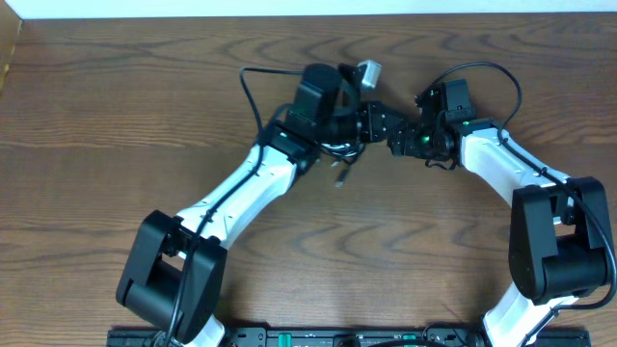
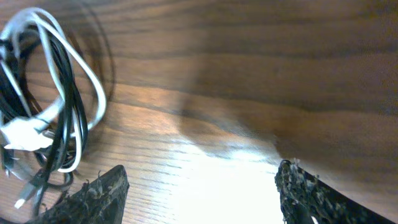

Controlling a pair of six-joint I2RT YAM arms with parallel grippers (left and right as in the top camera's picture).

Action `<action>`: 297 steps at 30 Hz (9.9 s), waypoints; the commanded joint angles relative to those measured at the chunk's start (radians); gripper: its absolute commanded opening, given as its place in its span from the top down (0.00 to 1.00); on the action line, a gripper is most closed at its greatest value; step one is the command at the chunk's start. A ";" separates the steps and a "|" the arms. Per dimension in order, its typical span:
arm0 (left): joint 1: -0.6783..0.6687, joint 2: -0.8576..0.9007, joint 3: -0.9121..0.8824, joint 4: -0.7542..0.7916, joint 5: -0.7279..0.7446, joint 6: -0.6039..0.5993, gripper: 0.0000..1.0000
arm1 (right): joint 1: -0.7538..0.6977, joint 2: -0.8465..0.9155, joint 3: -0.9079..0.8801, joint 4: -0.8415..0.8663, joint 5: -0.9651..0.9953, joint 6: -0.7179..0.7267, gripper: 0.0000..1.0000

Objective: Untangle cables

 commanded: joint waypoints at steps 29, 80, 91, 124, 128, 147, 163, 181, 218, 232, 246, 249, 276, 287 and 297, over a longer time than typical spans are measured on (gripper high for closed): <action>0.077 0.233 0.003 -0.354 -0.601 -0.099 0.62 | 0.013 0.007 0.003 0.009 -0.026 0.015 0.27; 0.075 0.056 0.005 -0.293 -0.540 0.222 0.92 | 0.042 -0.064 0.079 0.008 -0.144 0.101 0.32; 0.074 0.188 0.004 -0.221 -0.659 0.167 0.69 | 0.042 -0.064 0.079 -0.012 -0.106 0.101 0.32; 0.031 0.148 0.016 -0.290 -0.875 0.183 0.69 | 0.042 -0.064 0.075 -0.072 -0.047 0.081 0.29; 0.030 0.190 0.015 -0.303 -0.892 0.182 0.69 | 0.042 -0.064 0.075 -0.071 -0.047 0.081 0.28; -0.004 0.318 0.015 -0.278 -0.884 0.172 0.69 | 0.042 -0.056 0.075 -0.082 -0.047 0.063 0.27; 0.008 0.142 0.018 -0.265 -0.780 0.184 0.92 | 0.043 -0.055 0.073 -0.029 -0.066 0.066 0.28; 0.144 -0.027 0.018 -0.117 -0.055 0.093 0.92 | 0.043 -0.055 0.073 0.083 -0.164 0.093 0.28; 0.221 -0.138 0.018 0.129 -0.055 -0.171 0.93 | 0.060 -0.031 0.073 0.305 0.034 0.106 0.89; 0.222 -0.294 0.018 -0.498 -0.709 0.266 0.92 | -0.055 -0.031 0.074 0.009 0.118 0.068 0.99; 0.377 -0.311 0.018 -0.708 -0.869 0.353 0.93 | -0.225 -0.031 0.077 -0.148 0.080 -0.004 0.99; 0.417 -0.322 0.019 -0.733 -0.869 0.359 0.92 | -0.264 -0.031 0.077 -0.169 0.079 -0.005 0.99; 0.393 -0.320 0.018 -0.663 -0.330 0.390 0.60 | -0.068 -0.259 0.156 -0.129 -0.410 -0.188 0.99; 0.291 -0.243 0.018 -0.525 -0.232 0.400 0.37 | -0.106 -0.285 0.156 -0.061 -0.629 -0.160 0.99; 0.186 -0.122 0.018 -0.364 -0.180 0.374 0.31 | -0.108 -0.285 0.156 -0.067 -0.636 -0.158 0.99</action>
